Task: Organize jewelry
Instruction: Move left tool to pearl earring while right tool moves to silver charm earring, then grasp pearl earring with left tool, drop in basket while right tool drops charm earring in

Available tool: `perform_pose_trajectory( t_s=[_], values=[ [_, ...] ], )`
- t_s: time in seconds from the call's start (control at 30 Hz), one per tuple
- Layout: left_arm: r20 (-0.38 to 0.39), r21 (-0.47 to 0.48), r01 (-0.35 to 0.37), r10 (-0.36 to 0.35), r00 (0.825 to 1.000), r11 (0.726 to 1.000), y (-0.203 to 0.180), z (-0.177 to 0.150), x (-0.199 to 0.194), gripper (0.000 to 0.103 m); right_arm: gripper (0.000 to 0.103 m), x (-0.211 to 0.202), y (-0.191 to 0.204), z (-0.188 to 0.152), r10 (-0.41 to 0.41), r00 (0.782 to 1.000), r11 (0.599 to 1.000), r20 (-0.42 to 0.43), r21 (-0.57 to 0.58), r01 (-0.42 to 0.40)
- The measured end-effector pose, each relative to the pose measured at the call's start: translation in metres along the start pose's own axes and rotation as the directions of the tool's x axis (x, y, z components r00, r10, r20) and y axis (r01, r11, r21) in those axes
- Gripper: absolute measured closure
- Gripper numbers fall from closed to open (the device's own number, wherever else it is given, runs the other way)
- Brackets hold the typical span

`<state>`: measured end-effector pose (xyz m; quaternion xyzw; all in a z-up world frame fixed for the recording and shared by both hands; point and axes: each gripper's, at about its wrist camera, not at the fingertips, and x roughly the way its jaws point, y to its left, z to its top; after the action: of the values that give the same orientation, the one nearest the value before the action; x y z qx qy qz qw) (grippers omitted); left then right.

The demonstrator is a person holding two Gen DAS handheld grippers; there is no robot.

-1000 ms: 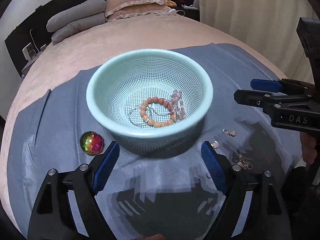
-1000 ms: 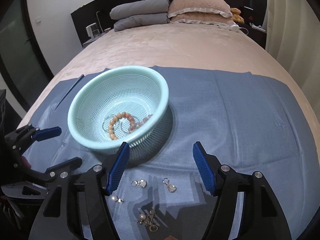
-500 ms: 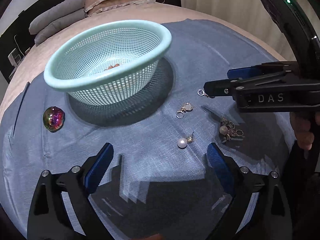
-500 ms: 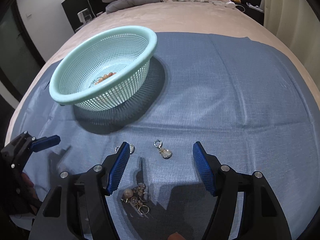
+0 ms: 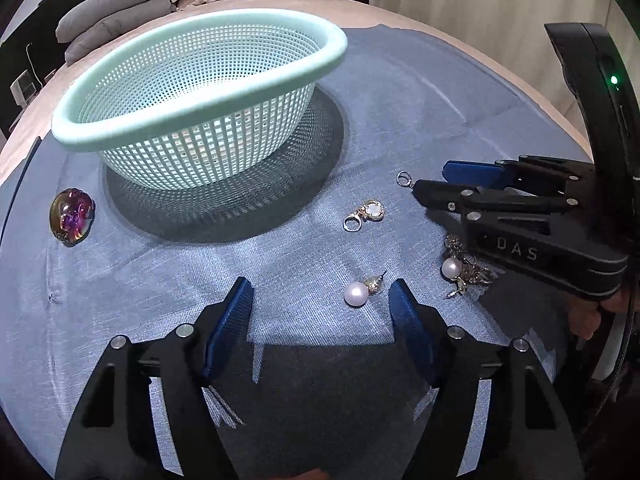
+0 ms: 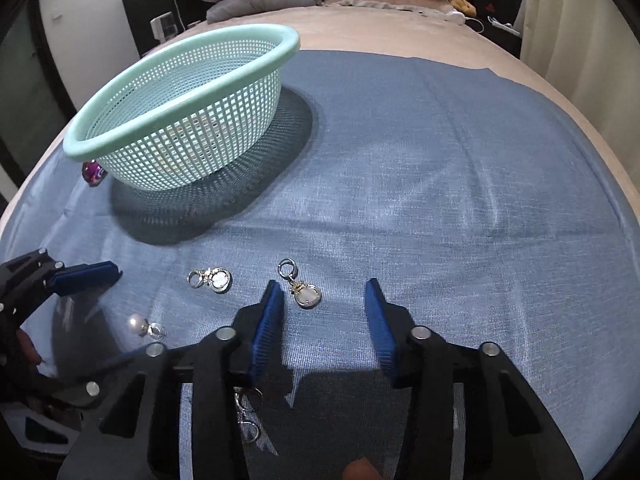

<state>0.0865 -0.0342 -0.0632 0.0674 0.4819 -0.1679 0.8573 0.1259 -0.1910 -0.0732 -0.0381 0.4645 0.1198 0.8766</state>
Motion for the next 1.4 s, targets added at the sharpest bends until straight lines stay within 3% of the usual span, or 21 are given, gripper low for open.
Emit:
perform_pose_trajectory(
  t_s=[0.07,0.13,0.2,0.27,0.6,0.87,1.1,1.4],
  values=[
    [0.002,0.021,-0.009,0.009,1.0,1.0,-0.003,0.0,0.0,0.037,0.089,-0.001,-0.001,-0.003,-0.012,1.0,1.0,0.008,-0.011,0.012],
    [0.008,0.031,-0.008,0.008,1.0,0.999,-0.006,-0.001,-0.001,0.044,0.09,-0.003,0.002,-0.005,-0.027,0.999,0.999,0.019,-0.024,0.027],
    [0.01,0.036,0.0,-0.001,1.0,0.999,-0.008,-0.001,-0.004,0.061,0.09,-0.005,0.002,-0.007,-0.024,0.999,0.999,0.028,-0.022,0.025],
    [0.0,0.042,0.012,-0.012,1.0,0.999,-0.01,-0.001,-0.005,0.092,0.09,-0.01,-0.002,-0.011,0.004,1.0,1.0,0.026,0.005,-0.004],
    [-0.014,0.021,0.062,-0.062,0.998,0.998,-0.013,-0.013,-0.026,0.092,0.09,-0.039,-0.015,-0.019,0.036,0.998,0.998,0.054,0.054,-0.039],
    [0.067,0.021,0.022,-0.023,0.998,1.0,-0.005,-0.009,-0.07,0.091,0.09,-0.076,-0.023,0.001,0.08,0.988,0.993,0.13,0.077,-0.091],
    [0.115,-0.025,-0.056,0.059,0.992,0.998,0.032,0.027,-0.094,0.091,0.09,-0.117,-0.018,0.05,0.138,0.963,0.989,0.233,0.013,-0.145],
    [0.157,-0.049,-0.096,0.102,0.982,0.994,0.071,0.083,-0.115,0.091,0.09,-0.111,0.016,0.118,0.221,0.946,0.975,0.238,-0.084,-0.207]
  ],
)
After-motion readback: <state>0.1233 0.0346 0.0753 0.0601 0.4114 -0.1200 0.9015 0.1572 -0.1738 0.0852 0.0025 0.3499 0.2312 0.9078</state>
